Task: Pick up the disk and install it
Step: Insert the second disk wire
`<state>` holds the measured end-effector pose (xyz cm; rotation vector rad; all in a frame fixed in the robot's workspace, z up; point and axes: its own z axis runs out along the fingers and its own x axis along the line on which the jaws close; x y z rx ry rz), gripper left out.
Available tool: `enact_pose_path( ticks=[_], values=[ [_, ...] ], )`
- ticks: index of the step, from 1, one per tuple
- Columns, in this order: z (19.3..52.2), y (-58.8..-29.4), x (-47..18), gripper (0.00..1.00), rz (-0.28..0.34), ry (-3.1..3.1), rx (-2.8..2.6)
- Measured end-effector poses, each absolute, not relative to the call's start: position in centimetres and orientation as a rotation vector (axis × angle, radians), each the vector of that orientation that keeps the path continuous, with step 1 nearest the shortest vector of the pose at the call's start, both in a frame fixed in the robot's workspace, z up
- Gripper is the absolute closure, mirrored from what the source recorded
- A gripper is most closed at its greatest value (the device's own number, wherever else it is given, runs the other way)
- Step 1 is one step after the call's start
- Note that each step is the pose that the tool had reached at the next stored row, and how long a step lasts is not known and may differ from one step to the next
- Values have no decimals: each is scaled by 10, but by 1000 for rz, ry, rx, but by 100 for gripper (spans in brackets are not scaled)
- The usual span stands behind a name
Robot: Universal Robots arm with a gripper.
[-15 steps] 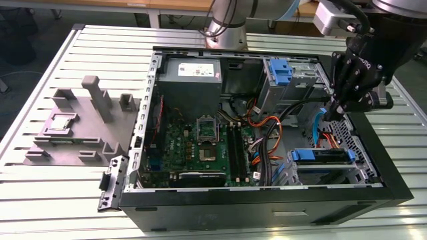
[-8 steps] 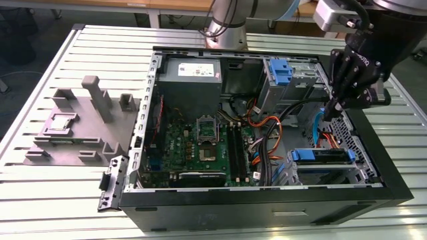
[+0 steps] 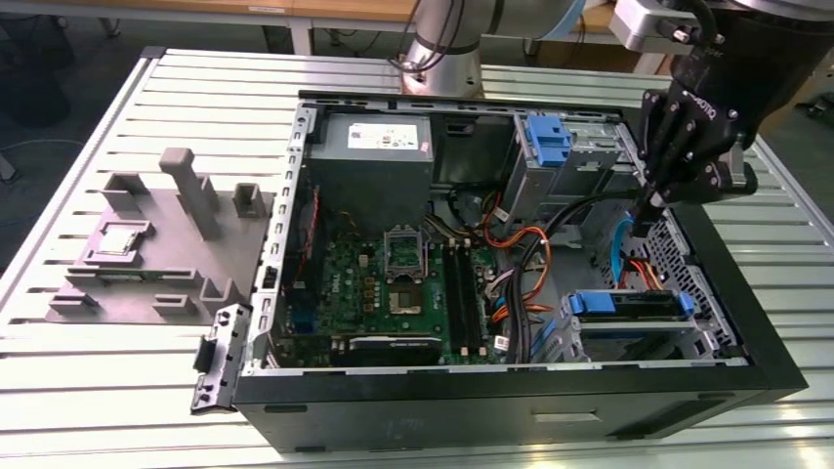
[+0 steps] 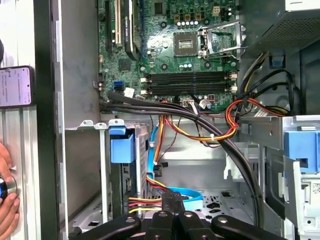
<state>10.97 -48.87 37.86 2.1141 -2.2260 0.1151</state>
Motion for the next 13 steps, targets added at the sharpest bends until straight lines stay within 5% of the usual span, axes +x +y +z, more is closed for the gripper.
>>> enact_pose_path(
  ticks=[12,13],
  values=[
    [368,-481,113,82,179,-2191,2081],
    [368,-481,113,75,190,-2185,2076]
  ],
)
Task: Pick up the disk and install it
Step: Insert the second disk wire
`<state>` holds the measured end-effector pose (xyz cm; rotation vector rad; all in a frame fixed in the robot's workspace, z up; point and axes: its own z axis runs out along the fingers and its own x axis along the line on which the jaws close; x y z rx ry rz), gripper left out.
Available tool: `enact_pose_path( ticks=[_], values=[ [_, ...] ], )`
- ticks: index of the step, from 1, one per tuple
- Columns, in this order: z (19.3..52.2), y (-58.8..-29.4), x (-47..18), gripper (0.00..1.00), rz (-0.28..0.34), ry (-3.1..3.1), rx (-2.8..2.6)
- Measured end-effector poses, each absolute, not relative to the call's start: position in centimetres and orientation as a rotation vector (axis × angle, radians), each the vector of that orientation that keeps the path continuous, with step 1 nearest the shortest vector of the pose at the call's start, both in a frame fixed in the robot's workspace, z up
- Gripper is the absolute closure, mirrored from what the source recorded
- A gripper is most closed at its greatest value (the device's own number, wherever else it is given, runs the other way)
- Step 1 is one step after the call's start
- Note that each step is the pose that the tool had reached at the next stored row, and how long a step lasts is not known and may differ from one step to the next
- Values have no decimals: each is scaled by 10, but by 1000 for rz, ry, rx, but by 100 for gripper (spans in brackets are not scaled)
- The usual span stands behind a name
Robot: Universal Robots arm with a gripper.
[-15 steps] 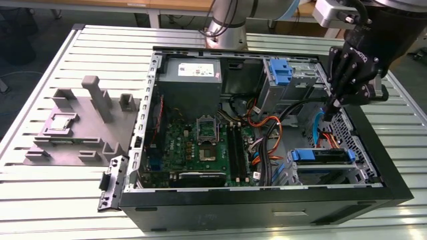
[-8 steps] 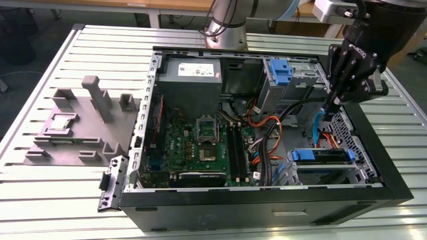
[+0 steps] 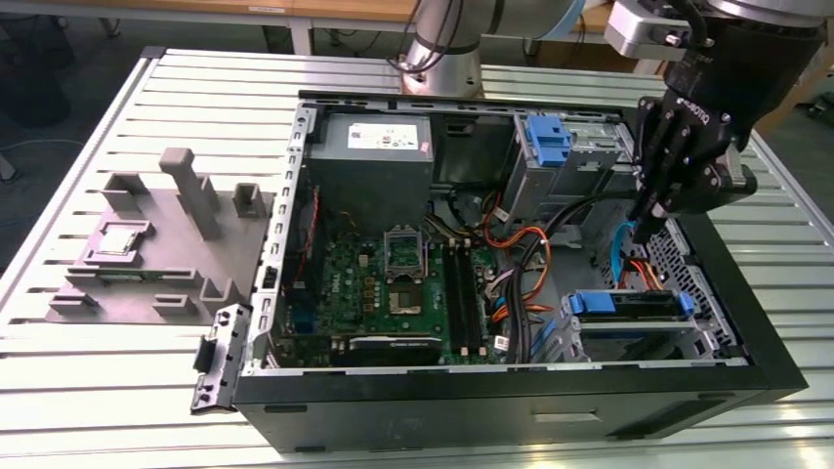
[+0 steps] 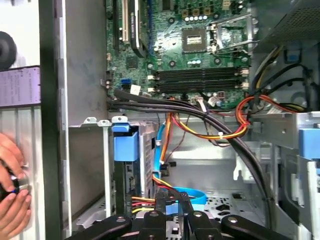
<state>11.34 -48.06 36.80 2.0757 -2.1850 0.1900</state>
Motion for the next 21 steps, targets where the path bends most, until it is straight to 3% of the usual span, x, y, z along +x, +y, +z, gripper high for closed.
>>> enact_pose_path(
  ticks=[8,21],
  values=[
    [368,-478,113,75,249,-2153,2045],
    [350,-477,116,75,251,-2152,2044]
  ],
)
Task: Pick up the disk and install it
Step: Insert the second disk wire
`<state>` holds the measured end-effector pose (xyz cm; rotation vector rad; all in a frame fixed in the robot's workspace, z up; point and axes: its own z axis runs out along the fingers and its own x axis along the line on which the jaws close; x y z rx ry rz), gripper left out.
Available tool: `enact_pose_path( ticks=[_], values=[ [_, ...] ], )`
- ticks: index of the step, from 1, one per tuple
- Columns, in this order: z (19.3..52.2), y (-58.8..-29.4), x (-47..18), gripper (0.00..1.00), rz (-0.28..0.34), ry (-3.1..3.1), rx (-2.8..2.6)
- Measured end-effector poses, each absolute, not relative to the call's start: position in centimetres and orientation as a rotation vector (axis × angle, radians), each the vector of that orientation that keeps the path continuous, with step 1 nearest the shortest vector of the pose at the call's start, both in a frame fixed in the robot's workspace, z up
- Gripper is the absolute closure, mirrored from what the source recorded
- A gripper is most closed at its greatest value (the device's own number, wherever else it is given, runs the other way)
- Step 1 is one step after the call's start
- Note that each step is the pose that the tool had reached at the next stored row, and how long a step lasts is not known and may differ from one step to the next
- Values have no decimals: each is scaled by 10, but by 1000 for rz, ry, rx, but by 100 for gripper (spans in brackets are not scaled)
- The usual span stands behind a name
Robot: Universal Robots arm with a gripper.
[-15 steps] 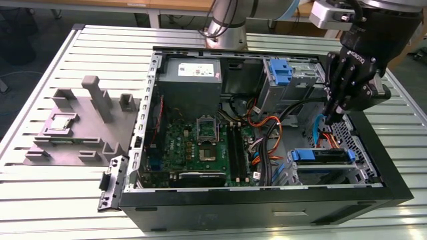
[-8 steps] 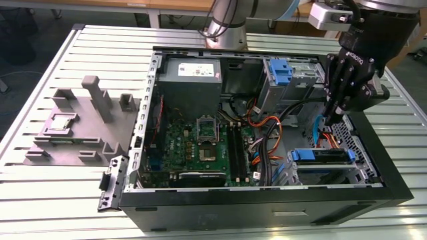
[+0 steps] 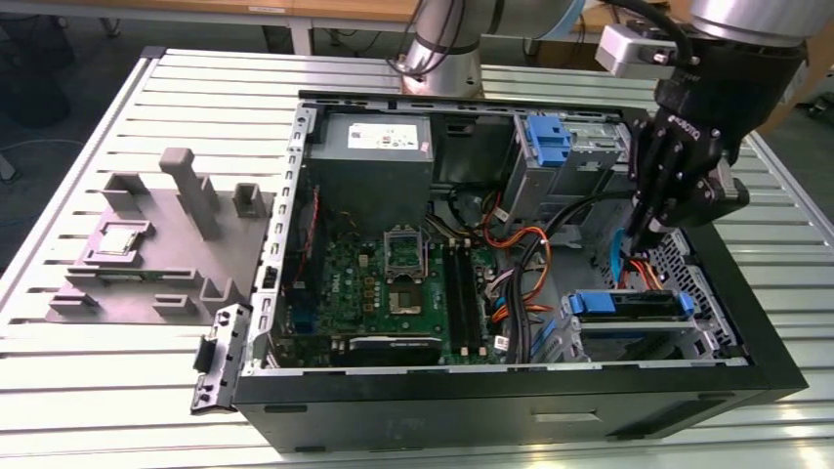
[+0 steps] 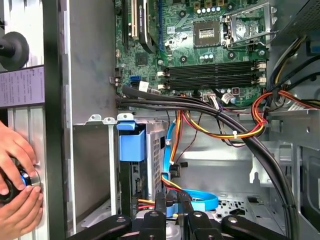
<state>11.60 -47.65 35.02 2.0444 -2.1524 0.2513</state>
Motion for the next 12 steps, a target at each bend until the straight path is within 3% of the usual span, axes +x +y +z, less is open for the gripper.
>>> enact_pose_path(
  ticks=[6,11,12],
  values=[
    [348,-477,116,84,251,-2153,2045],
    [348,-476,116,83,257,-2149,2041],
    [348,-476,116,77,259,-2148,2040]
  ],
)
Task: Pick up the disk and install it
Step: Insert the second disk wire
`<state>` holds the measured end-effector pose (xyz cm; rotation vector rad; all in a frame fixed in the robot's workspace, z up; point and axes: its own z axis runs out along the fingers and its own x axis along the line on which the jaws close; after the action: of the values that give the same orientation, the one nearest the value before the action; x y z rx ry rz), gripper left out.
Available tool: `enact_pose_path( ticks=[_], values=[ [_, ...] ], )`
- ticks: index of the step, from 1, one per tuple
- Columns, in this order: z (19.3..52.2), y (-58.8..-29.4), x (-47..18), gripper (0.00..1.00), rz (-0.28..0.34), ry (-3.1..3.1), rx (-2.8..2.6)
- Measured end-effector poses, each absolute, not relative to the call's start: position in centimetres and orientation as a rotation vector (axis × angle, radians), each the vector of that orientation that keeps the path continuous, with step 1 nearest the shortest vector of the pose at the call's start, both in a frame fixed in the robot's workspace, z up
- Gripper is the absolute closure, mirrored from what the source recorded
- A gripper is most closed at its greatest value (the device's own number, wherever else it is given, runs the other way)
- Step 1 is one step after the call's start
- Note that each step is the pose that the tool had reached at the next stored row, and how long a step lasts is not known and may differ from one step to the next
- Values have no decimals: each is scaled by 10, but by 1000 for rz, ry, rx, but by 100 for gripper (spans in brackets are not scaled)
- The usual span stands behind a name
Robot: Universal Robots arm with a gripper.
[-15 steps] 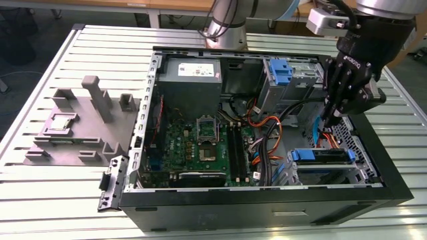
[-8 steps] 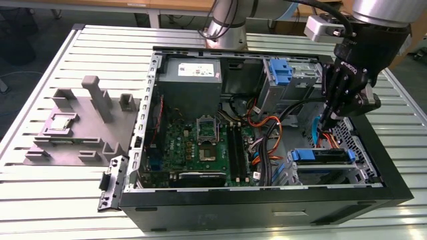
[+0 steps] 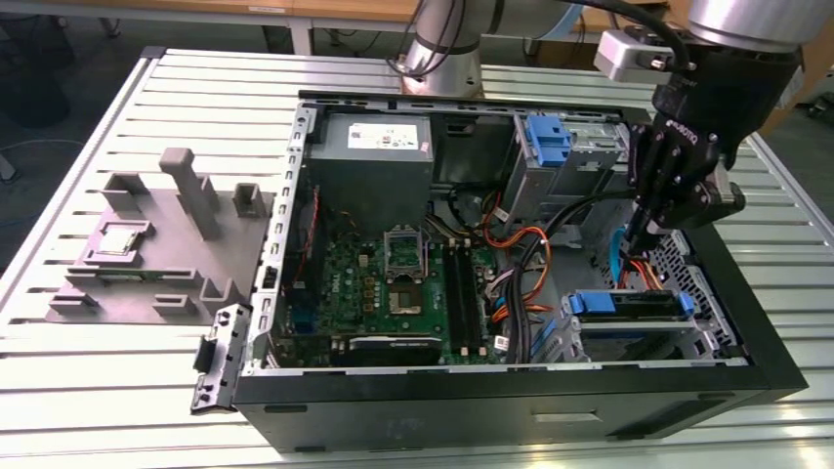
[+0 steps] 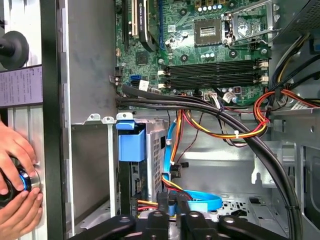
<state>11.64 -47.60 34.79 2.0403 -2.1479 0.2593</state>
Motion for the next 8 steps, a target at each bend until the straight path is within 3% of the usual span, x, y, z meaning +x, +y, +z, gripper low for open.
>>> enact_pose_path(
  ticks=[2,3,8],
  values=[
    [348,-476,116,77,262,-2146,2039],
    [348,-476,116,71,263,-2146,2038],
    [341,-476,119,72,261,-2147,2039]
  ],
)
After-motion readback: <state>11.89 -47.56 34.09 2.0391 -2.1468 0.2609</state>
